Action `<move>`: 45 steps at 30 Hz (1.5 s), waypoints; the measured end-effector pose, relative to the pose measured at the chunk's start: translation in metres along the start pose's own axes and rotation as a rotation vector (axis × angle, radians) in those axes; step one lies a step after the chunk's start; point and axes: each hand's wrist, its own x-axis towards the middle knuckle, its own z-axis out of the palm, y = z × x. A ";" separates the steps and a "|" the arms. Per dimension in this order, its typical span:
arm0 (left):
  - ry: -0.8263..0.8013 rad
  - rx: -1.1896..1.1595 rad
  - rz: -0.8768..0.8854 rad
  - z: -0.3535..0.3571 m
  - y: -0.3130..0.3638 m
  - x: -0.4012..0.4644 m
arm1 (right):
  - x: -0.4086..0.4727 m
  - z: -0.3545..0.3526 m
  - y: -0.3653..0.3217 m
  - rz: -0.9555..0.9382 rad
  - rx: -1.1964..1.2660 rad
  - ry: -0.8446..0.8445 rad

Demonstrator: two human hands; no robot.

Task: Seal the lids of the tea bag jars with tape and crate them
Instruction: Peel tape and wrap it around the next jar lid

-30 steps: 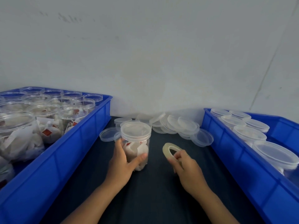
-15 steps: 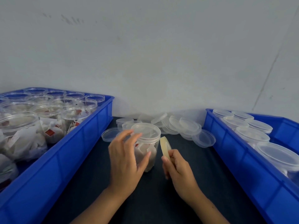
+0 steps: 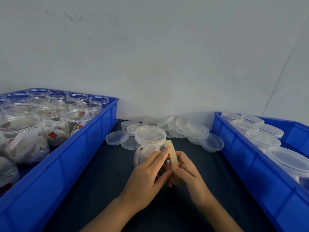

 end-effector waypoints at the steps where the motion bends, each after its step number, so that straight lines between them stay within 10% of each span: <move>1: -0.010 -0.029 -0.013 0.001 0.001 0.000 | 0.000 -0.001 -0.002 -0.004 0.000 -0.001; 18: 0.166 -0.190 -0.213 0.001 0.005 -0.001 | -0.003 0.004 0.001 -0.029 -0.298 -0.054; 45: -0.079 -0.484 -0.386 0.008 0.014 -0.003 | 0.002 0.012 -0.016 0.176 0.198 0.315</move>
